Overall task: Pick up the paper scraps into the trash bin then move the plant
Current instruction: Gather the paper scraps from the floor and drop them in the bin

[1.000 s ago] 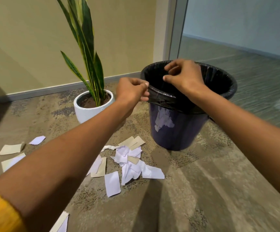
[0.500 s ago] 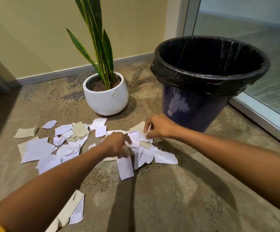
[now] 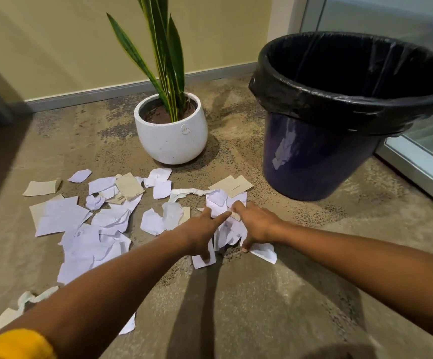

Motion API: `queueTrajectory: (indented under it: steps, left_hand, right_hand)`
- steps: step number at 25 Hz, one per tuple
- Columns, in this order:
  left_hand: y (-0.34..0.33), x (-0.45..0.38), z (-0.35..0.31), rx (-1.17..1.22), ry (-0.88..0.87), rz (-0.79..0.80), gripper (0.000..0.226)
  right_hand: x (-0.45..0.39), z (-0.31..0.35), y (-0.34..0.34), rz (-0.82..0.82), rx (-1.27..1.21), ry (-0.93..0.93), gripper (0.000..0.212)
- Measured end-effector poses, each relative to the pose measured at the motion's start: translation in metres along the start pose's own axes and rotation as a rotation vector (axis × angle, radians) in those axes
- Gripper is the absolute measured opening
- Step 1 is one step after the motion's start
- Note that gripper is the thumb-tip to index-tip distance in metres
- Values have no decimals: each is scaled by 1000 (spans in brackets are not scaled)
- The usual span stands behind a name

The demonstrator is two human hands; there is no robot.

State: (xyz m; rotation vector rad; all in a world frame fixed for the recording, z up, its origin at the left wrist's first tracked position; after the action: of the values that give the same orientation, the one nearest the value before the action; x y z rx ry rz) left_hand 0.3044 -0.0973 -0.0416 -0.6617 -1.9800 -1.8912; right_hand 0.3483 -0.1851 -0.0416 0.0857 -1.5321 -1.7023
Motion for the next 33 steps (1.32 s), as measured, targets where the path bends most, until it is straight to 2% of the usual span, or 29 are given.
queueTrajectory:
  steps: [5, 8, 10, 12, 14, 16, 22, 24, 27, 29, 33]
  left_hand:
    - [0, 0, -4, -29, -12, -10, 79]
    - [7, 0, 2, -10, 18, -73, 50]
    - [9, 1, 6, -16, 17, -104, 39]
    - [4, 4, 11, 13, 18, -69, 48]
    - [-5, 8, 15, 32, 33, 5, 76]
    - [-12, 13, 14, 14, 47, 25, 89]
    - [-1, 19, 0, 22, 18, -29, 46]
    - [23, 20, 2, 28, 26, -100, 32]
    - [85, 29, 11, 93, 53, -309, 20]
    - [133, 41, 23, 291, 77, -476, 16]
    - [209, 68, 36, 769, 90, -789, 27]
  right_hand:
    - [-3, 18, -7, -3, -6, 104, 66]
    - [-2, 18, -8, -13, -52, 118, 46]
    - [0, 15, -3, -27, -89, 116, 35]
    - [4, 11, 6, -61, -121, 103, 25]
    - [9, 8, 17, -111, -175, 85, 19]
    - [11, 6, 27, -160, -234, 77, 18]
    - [17, 11, 56, -245, -292, 112, 18]
    - [23, 13, 72, -300, -292, 132, 17]
    - [40, 19, 109, -439, -324, 161, 15]
    - [56, 23, 142, -564, -401, 181, 14]
    - [101, 34, 216, -872, -526, 272, 15]
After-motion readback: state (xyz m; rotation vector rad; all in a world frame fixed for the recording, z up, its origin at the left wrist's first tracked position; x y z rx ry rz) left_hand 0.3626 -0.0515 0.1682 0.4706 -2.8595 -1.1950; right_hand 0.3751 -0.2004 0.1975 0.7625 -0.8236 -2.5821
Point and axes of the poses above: each hand's wrist, its own x-axis away from the middle knuckle, its own y-axis out of the back of the hand, z = x × y, the point moved 9 cm from there along -x, towards the middle knuckle, and after that the axes turned 7 degrees about y, right-handed, at the moved point
